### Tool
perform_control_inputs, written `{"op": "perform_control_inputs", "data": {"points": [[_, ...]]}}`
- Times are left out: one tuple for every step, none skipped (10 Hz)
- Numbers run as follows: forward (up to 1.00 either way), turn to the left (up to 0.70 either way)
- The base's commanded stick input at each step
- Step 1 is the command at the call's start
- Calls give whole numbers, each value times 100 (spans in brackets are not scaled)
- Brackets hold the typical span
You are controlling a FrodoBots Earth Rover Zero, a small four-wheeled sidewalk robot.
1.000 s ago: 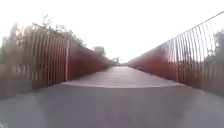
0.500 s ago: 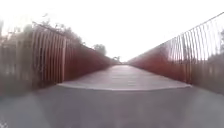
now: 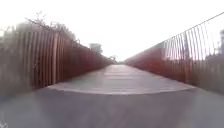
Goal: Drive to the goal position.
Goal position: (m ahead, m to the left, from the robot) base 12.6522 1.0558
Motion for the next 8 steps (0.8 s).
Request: {"op": "perform_control_inputs", "data": {"points": [[70, -35], [70, -32], [70, -21], [70, -10], [70, 0], [70, 0], [70, 0], [70, 0]]}}
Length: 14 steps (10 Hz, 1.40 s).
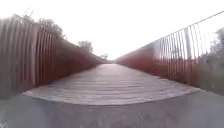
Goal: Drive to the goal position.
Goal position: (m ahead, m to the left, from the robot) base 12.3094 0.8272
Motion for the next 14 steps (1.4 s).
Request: {"op": "perform_control_inputs", "data": {"points": [[70, 0], [70, 0], [70, 0], [70, 0], [70, 0], [70, 0], [70, 0], [70, 0], [70, 0], [70, 0], [70, 0], [70, 0], [70, 0], [70, 0]]}}
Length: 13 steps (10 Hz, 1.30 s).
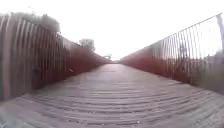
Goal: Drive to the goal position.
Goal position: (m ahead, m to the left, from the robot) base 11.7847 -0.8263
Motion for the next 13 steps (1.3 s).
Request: {"op": "perform_control_inputs", "data": {"points": [[70, 0], [70, 0], [70, 0], [70, -10], [70, -20], [70, -31], [70, -35], [70, -35], [70, -35], [70, -35], [70, -35], [70, -35], [70, 0]]}}
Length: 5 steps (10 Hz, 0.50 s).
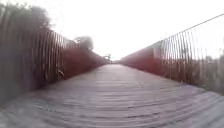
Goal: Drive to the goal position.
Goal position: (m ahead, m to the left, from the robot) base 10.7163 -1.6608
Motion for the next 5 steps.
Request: {"op": "perform_control_inputs", "data": {"points": [[70, 0], [70, 0], [70, 0], [70, 0], [70, 0]]}}
